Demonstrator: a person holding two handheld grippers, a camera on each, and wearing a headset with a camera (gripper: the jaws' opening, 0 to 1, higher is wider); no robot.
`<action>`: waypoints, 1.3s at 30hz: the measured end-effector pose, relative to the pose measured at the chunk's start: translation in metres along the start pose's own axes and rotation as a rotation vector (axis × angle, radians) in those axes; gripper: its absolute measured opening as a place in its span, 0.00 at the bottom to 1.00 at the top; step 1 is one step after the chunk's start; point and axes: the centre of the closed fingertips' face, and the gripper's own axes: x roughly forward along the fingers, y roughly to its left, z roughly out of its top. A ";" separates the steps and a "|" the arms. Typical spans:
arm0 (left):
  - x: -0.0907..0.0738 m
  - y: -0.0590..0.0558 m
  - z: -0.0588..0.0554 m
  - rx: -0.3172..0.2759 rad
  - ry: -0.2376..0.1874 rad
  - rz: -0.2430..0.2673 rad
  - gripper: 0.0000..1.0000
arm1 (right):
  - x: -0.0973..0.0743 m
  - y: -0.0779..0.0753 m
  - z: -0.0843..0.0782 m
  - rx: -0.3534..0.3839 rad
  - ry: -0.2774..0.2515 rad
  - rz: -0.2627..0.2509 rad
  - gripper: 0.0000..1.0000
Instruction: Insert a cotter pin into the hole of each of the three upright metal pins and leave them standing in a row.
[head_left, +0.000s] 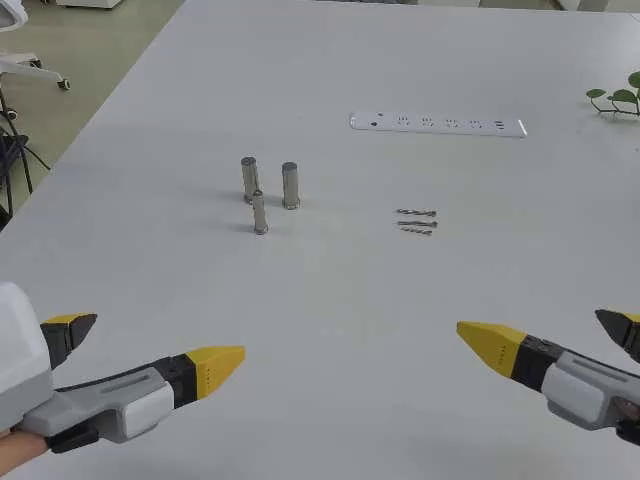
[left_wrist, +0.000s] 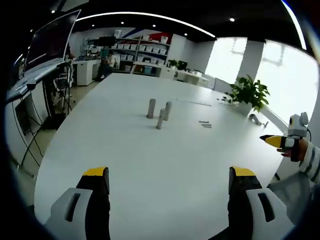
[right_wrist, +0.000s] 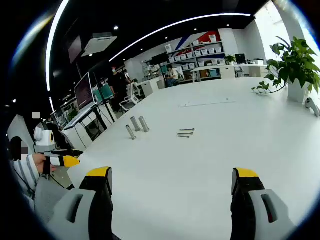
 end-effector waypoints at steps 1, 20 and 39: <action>0.000 -0.001 0.000 0.001 0.001 -0.001 0.99 | 0.000 0.000 0.000 -0.002 0.002 0.000 0.98; 0.003 -0.004 -0.002 -0.012 0.016 -0.013 0.97 | -0.001 -0.004 -0.004 0.009 0.018 -0.004 0.97; 0.005 -0.002 -0.001 -0.012 0.018 -0.018 0.93 | 0.000 -0.007 -0.005 0.026 0.021 -0.012 0.96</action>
